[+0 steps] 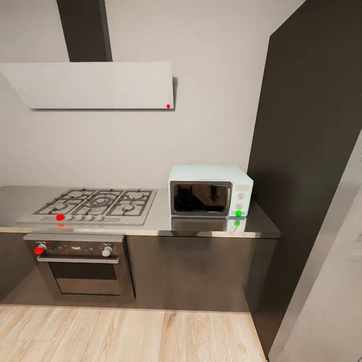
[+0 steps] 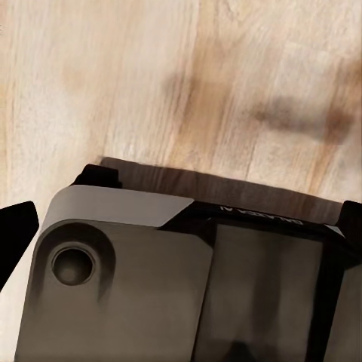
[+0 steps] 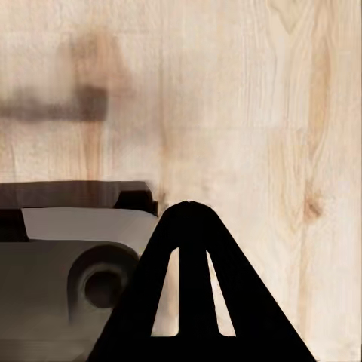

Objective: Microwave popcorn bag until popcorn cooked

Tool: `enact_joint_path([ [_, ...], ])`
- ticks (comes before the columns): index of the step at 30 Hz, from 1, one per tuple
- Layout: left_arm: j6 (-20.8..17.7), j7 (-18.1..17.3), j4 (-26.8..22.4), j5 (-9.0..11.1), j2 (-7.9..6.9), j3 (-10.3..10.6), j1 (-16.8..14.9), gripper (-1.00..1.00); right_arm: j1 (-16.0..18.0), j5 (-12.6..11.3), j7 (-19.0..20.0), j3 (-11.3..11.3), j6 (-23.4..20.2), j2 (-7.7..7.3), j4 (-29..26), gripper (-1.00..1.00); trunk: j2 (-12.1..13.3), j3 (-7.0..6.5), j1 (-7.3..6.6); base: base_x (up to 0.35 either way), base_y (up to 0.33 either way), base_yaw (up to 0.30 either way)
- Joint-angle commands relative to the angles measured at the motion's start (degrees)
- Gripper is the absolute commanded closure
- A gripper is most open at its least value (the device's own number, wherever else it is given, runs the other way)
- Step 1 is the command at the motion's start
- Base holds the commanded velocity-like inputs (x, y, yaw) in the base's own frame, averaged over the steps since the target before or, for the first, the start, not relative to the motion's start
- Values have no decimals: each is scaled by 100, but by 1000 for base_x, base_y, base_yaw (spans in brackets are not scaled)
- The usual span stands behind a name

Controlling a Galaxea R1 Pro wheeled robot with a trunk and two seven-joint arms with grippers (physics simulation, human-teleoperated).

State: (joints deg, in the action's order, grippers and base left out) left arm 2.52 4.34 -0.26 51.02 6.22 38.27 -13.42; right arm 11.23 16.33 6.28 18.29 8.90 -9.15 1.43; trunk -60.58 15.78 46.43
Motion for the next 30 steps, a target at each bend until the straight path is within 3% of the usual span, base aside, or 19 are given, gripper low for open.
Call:
enact_joint_path([
  [1, 12, 23, 0, 38, 2, 49, -3, -100, -124, 41, 4, 54, 57, 2, 27, 100, -4, 6, 0, 0, 0, 0],
  [3, 12, 23, 0, 40, 2, 49, -3, -100, -565, 33, -11, 59, 204, 43, 49, 100, -4, 6, 0, 0, 0, 0],
  [4, 12, 23, 0, 40, 2, 49, -3, -100, -601, 31, -12, 60, 217, 48, 50, 100, -4, 6, 0, 0, 0, 0],
  [17, 12, 25, -8, 41, -35, 55, -3, -100, -640, 26, -13, 60, 255, 60, 51, 100, -4, 6, 0, 0, 0, 0],
  [18, 21, 36, -53, 49, -633, 84, -3, -100, -640, 28, -13, 95, 191, 555, -29, 100, -4, 6, 0, 0, 0, 0],
  [30, 21, 37, -53, 49, -632, 84, -3, -100, -640, 28, -13, 95, 191, 559, -29, 100, -4, 6, 0, 0, 0, 0],
])
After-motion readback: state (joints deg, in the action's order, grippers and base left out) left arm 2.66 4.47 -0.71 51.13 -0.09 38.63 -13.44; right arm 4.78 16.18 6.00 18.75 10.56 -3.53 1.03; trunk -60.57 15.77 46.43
